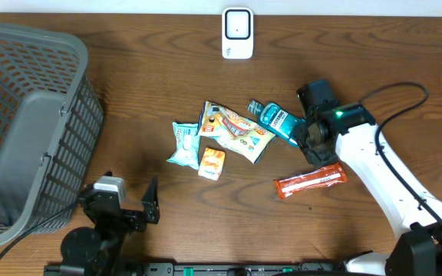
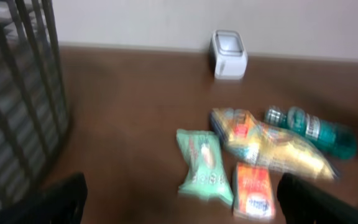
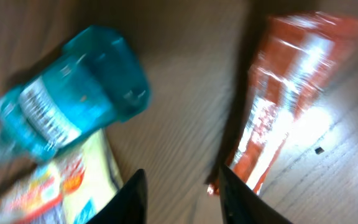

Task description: Scan the item barcode

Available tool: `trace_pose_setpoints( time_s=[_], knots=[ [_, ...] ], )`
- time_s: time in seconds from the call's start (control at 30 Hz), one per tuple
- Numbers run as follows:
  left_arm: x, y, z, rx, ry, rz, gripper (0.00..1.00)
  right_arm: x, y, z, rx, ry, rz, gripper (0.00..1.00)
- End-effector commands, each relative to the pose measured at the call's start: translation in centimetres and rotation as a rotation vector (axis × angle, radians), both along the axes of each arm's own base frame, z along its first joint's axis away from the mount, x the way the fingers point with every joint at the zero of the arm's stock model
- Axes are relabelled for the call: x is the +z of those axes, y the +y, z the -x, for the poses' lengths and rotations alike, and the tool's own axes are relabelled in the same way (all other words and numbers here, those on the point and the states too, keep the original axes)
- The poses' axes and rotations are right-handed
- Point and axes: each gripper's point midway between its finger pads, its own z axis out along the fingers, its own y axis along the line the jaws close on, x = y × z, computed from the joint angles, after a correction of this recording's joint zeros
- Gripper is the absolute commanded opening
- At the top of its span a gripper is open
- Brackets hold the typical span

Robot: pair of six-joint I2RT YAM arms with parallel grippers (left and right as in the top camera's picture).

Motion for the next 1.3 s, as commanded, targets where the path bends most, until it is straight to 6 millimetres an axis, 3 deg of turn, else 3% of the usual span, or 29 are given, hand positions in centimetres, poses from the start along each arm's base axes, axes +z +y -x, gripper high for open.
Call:
trace_pose_setpoints(
  time_s=[0.0,0.03,0.07,0.2,0.37,0.47,0.53,0.6,0.73,0.8,0.83,0.9,0.97,1.1,1.27],
  knots=[
    [-2.3,-0.2,0.8,-0.023,0.095,-0.031,0.98,1.5,1.3,-0.6,0.257,-0.025,-0.012,0.48],
    [-3.7,-0.1,1.4,-0.024,0.157,-0.042,0.98,1.5,1.7,-0.5,0.344,-0.021,-0.018,0.63],
    [-4.7,0.0,2.0,-0.024,0.203,-0.049,0.98,1.4,1.9,-0.3,0.414,-0.015,-0.019,0.68],
    [-8.5,0.5,4.5,-0.025,0.388,-0.078,0.98,0.6,3.0,1.8,0.675,0.046,-0.052,0.70],
    [-8.4,0.5,4.4,-0.025,0.383,-0.077,0.98,-1.0,3.8,4.1,0.854,0.105,-0.061,0.67],
    [-8.4,0.5,4.4,-0.025,0.383,-0.077,0.98,-1.7,4.2,5.6,0.931,0.144,-0.070,0.72],
    [-8.4,0.5,4.4,-0.025,0.383,-0.077,0.98,-2.0,4.8,6.8,0.889,0.182,-0.114,0.68],
    [-8.4,0.5,4.4,-0.025,0.383,-0.077,0.98,-2.4,4.6,8.1,0.746,0.245,-0.124,0.57],
    [-8.4,0.5,4.4,-0.025,0.383,-0.077,0.98,-4.0,2.6,9.3,0.440,0.310,-0.026,0.24],
    [-8.4,0.5,4.4,-0.025,0.383,-0.077,0.98,-5.2,1.8,10.3,0.293,0.334,0.014,0.20],
    [-8.4,0.5,4.4,-0.025,0.383,-0.077,0.98,-5.8,1.7,10.6,0.264,0.335,0.014,0.27],
    [-8.4,0.5,4.4,-0.025,0.383,-0.077,0.98,-7.2,1.8,11.0,0.217,0.332,-0.008,0.53],
    [-8.4,0.5,4.4,-0.025,0.383,-0.077,0.98,-8.3,2.0,11.2,0.170,0.320,-0.028,0.68],
    [-8.4,0.5,4.4,-0.025,0.383,-0.077,0.98,-9.0,2.4,10.2,0.142,0.265,-0.051,0.77],
    [-8.4,0.5,4.4,-0.025,0.383,-0.077,0.98,-9.1,3.1,9.0,0.142,0.219,-0.078,0.80]
  ],
)
